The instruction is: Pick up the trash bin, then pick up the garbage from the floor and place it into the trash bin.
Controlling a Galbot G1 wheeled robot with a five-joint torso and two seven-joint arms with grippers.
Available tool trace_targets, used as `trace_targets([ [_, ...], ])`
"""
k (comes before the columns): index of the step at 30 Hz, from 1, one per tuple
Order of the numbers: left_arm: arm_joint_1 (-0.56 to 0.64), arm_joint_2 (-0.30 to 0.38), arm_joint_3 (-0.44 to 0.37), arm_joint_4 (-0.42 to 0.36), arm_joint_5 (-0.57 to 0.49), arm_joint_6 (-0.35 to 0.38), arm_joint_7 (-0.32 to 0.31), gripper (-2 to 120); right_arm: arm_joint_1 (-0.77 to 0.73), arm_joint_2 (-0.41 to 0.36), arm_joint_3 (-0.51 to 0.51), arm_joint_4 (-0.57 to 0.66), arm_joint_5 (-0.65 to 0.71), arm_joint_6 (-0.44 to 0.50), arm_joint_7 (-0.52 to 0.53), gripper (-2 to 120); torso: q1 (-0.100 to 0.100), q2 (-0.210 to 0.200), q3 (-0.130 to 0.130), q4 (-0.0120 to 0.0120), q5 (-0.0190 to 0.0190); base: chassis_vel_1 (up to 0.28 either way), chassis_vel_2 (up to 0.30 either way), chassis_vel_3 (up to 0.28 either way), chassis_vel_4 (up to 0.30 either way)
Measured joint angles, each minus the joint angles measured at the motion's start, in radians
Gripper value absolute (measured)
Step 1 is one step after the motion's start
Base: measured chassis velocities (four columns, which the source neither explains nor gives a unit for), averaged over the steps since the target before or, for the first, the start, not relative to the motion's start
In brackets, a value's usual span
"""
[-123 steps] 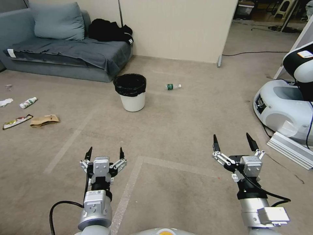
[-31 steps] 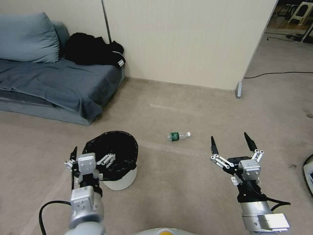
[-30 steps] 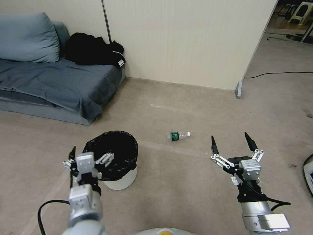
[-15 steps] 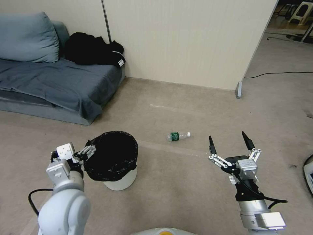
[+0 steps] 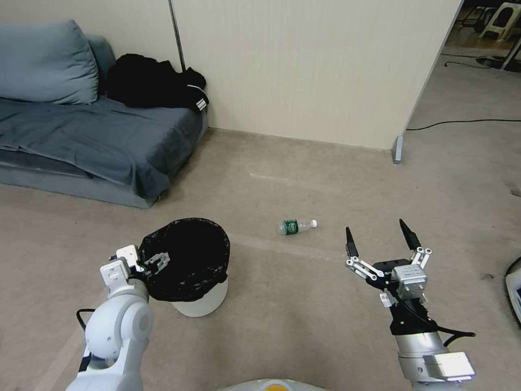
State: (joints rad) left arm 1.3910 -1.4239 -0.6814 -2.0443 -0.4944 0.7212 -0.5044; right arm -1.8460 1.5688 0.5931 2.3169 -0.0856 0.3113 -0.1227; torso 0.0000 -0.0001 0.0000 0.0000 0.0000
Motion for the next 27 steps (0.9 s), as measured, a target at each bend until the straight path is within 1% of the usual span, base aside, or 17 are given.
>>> trace_targets([
  [2, -0.016, 0.004, -0.002, 0.037, 0.000, 0.000, -0.001, 95, 0.000, 0.000, 0.000, -0.001, -0.001, 0.000, -0.003, 100, 0.000, 0.000, 0.000, 0.0000, 0.0000, 0.000, 0.000, 0.000, 0.000],
  [3, -0.016, 0.004, -0.002, 0.037, 0.000, 0.000, -0.001, 95, 0.000, 0.000, 0.000, -0.001, -0.001, 0.000, -0.003, 100, 0.000, 0.000, 0.000, 0.0000, 0.0000, 0.000, 0.000, 0.000, 0.000],
  [5, -0.031, 0.005, -0.002, 0.071, 0.002, -0.001, -0.002, 87, 0.000, -0.001, 0.000, -0.002, -0.004, 0.000, -0.006, 100, 0.000, 0.000, 0.000, 0.0000, -0.0001, 0.000, 0.000, 0.000, 0.000],
  [8, -0.038, 0.005, -0.002, 0.084, 0.002, -0.001, -0.002, 82, 0.000, -0.002, 0.000, -0.004, -0.007, 0.001, -0.008, 100, 0.000, 0.000, 0.000, 0.0000, 0.0000, 0.000, 0.000, 0.000, 0.000],
  [9, -0.048, 0.003, 0.002, 0.105, 0.002, -0.001, -0.002, 75, 0.000, -0.003, 0.000, -0.008, -0.013, 0.005, -0.012, 100, 0.000, 0.000, 0.000, 0.0000, 0.0000, 0.000, 0.000, 0.000, 0.000],
  [10, -0.051, 0.002, 0.004, 0.111, 0.000, 0.001, -0.004, 72, 0.000, -0.003, 0.000, -0.009, -0.015, 0.007, -0.013, 100, 0.000, 0.000, 0.000, 0.0000, 0.0000, 0.000, 0.000, 0.000, 0.000],
  [11, -0.051, 0.002, 0.004, 0.111, 0.000, 0.001, -0.004, 72, 0.000, -0.003, 0.000, -0.009, -0.015, 0.007, -0.013, 100, 0.000, 0.000, 0.000, 0.0000, 0.0000, 0.000, 0.000, 0.000, 0.000],
  [13, -0.054, -0.003, 0.011, 0.124, -0.012, 0.010, -0.010, 60, 0.001, -0.004, 0.000, -0.013, -0.017, 0.010, -0.013, 100, 0.000, 0.000, 0.000, 0.0000, 0.0000, 0.000, 0.000, 0.000, 0.000],
  [14, -0.054, -0.003, 0.011, 0.124, -0.012, 0.010, -0.010, 60, 0.001, -0.004, 0.000, -0.013, -0.017, 0.010, -0.013, 100, 0.000, 0.000, 0.000, 0.0000, 0.0000, 0.000, 0.000, 0.000, 0.000],
  [16, -0.055, -0.009, 0.015, 0.131, -0.014, 0.011, -0.014, 50, 0.002, -0.006, -0.001, -0.015, -0.017, 0.010, -0.013, 100, 0.000, 0.000, 0.000, 0.0001, 0.0007, 0.000, 0.000, 0.000, 0.000],
  [17, -0.055, -0.009, 0.015, 0.131, -0.014, 0.011, -0.014, 50, 0.002, -0.006, -0.001, -0.015, -0.017, 0.010, -0.013, 100, 0.000, 0.000, 0.000, 0.0001, 0.0007, 0.000, 0.000, 0.000, 0.000],
  [20, -0.055, -0.013, 0.022, 0.133, -0.015, 0.011, -0.020, 34, 0.004, -0.008, -0.002, -0.019, -0.018, 0.010, -0.013, 100, 0.000, 0.000, 0.000, 0.0001, 0.0008, 0.000, 0.000, 0.000, 0.000],
  [21, -0.055, -0.013, 0.022, 0.133, -0.015, 0.011, -0.020, 34, 0.004, -0.008, -0.002, -0.019, -0.018, 0.010, -0.013, 100, 0.000, 0.000, 0.000, 0.0001, 0.0008, 0.000, 0.000, 0.000, 0.000],
  [23, -0.051, -0.016, 0.025, 0.129, -0.014, 0.011, -0.021, 25, 0.006, -0.008, -0.004, -0.021, -0.020, 0.010, -0.013, 100, 0.000, 0.000, 0.000, 0.0002, 0.0006, 0.000, 0.000, 0.000, 0.000],
  [24, -0.051, -0.016, 0.025, 0.129, -0.014, 0.011, -0.021, 25, 0.006, -0.008, -0.004, -0.021, -0.020, 0.010, -0.013, 100, 0.000, 0.000, 0.000, 0.0002, 0.0006, 0.000, 0.000, 0.000, 0.000],
  [26, -0.049, -0.019, 0.026, 0.128, -0.013, 0.011, -0.021, 15, 0.007, -0.008, -0.007, -0.021, -0.022, 0.010, -0.013, 100, 0.000, 0.000, 0.000, 0.0001, 0.0003, 0.000, 0.000, 0.000, 0.000],
  [27, -0.048, -0.021, 0.026, 0.127, -0.013, 0.010, -0.021, 13, 0.007, -0.008, -0.007, -0.021, -0.023, 0.010, -0.013, 100, 0.000, 0.000, 0.000, 0.0001, 0.0004, 0.000, 0.000, 0.000, 0.000],
])
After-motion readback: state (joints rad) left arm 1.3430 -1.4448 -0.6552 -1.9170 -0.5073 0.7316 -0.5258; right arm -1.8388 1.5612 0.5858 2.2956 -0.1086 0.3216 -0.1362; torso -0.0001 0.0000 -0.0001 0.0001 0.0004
